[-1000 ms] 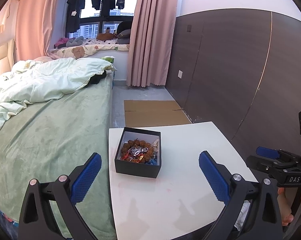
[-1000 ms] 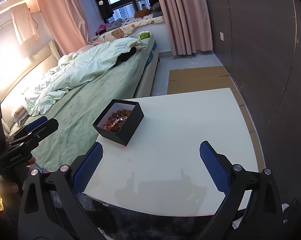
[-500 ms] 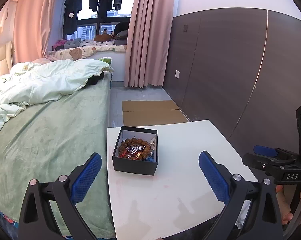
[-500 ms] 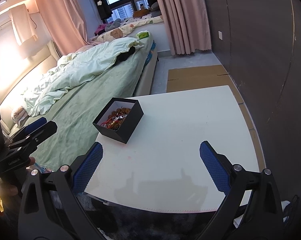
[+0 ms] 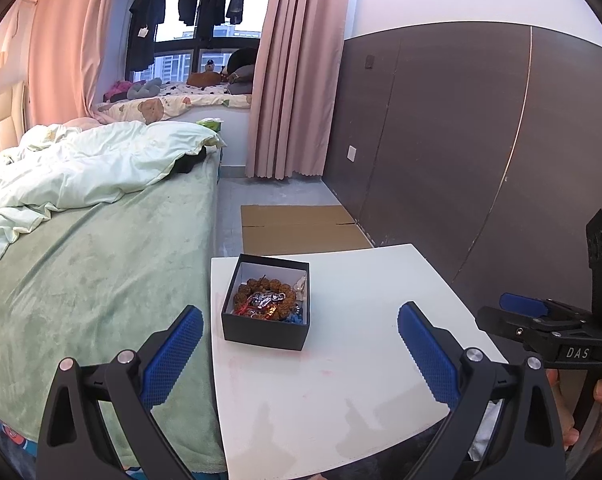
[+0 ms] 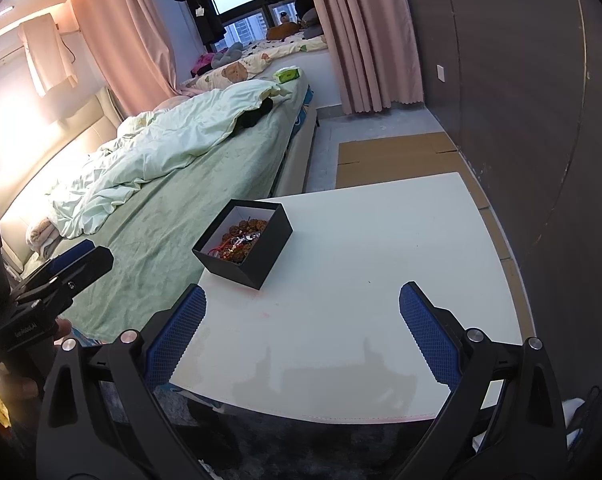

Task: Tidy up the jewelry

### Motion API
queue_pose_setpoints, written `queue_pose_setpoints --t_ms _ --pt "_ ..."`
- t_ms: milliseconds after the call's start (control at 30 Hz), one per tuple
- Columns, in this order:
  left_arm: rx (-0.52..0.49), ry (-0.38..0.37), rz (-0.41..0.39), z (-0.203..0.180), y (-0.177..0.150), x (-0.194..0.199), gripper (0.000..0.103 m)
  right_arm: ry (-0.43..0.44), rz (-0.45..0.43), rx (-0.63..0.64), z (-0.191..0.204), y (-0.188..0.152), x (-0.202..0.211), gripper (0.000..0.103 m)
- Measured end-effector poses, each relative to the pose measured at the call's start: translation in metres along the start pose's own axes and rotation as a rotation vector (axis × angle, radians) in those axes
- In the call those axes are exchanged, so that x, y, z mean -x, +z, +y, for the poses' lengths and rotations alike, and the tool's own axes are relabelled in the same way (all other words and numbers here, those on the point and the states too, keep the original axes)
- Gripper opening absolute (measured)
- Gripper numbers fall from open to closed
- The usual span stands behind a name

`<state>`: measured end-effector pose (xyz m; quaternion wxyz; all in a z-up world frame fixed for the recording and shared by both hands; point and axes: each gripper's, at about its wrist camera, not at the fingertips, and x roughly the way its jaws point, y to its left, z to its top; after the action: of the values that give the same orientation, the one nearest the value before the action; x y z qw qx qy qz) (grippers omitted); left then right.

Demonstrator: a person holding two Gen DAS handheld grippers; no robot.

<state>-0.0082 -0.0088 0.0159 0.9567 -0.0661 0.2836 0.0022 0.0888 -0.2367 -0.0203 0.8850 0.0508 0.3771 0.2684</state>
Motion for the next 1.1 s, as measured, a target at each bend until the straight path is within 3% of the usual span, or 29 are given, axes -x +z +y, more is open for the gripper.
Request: queue_pose_setpoints --t_ms 1100 --pt "-0.002 0.02 -0.021 -0.0073 -0.0004 0.0075 0.095 0.007 -0.017 0.004 0.0035 -0.0043 0.0037 0.097"
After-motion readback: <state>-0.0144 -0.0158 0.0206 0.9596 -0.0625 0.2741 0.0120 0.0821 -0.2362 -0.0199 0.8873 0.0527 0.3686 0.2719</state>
